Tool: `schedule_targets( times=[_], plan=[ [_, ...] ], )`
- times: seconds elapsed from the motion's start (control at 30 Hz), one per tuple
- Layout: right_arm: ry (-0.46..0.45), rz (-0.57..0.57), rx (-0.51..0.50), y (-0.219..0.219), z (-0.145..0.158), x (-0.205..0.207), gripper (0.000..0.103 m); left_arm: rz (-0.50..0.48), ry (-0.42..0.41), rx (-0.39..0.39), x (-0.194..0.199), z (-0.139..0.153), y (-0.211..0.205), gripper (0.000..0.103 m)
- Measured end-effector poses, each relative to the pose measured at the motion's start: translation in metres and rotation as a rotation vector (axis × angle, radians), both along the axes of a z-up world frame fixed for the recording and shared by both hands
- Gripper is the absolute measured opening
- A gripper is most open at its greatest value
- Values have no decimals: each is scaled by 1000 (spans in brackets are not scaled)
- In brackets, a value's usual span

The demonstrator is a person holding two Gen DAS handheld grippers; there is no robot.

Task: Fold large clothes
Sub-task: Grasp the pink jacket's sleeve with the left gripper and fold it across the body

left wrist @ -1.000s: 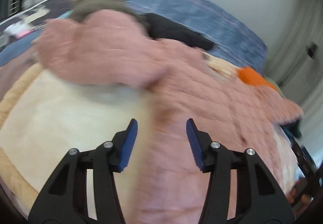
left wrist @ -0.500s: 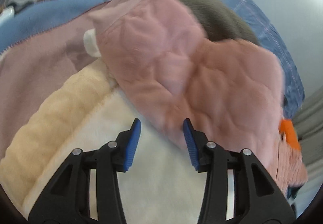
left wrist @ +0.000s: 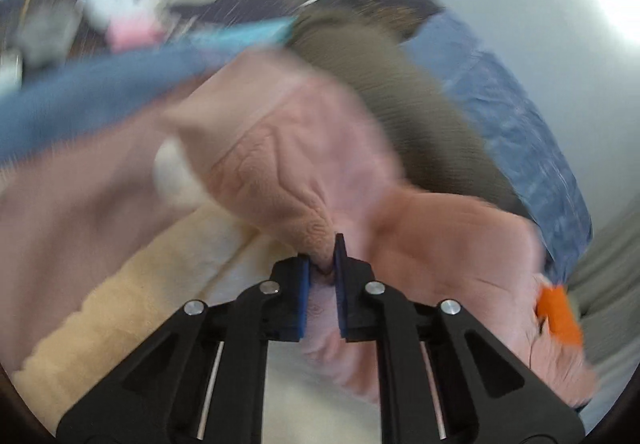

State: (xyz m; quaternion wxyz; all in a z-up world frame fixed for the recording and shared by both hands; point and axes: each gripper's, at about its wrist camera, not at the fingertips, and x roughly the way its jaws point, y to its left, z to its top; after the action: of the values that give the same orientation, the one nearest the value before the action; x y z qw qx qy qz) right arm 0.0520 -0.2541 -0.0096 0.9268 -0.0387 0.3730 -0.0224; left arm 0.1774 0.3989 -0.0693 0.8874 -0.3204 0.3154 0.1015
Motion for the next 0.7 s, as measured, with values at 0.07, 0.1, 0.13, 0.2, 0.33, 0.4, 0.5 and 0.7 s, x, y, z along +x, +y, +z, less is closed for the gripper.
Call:
schedule_targets(
  times=[0.07,0.1,0.13,0.2,0.33,0.4,0.5,0.7],
  plan=[
    [-13,2,-6,-1,1,-2,102,-66,-72,88,-7,43,-34,10],
    [-14,3,1,-3,1,-2,102,-89,-94,127,-10,61,-52,10],
    [-13,4,10,-5,2,-3,102,-115,-123,170,-15,77,-67,10],
    [-13,1,34,-10,3,-5,102,-179,-204,246,-19,115,-108,10],
    [-33,-17,59,-26,5,-17,102,-376,-359,306,-15,174,-201,10],
    [-36,-35,62,-33,5,-22,102,-486,-382,311,-8,185,-251,11],
    [-31,-76,75,-53,2,-29,102,-649,-352,342,8,178,-333,13],
    [-14,-143,116,-93,-4,-38,102,-861,-258,439,10,119,-435,69]
  ],
)
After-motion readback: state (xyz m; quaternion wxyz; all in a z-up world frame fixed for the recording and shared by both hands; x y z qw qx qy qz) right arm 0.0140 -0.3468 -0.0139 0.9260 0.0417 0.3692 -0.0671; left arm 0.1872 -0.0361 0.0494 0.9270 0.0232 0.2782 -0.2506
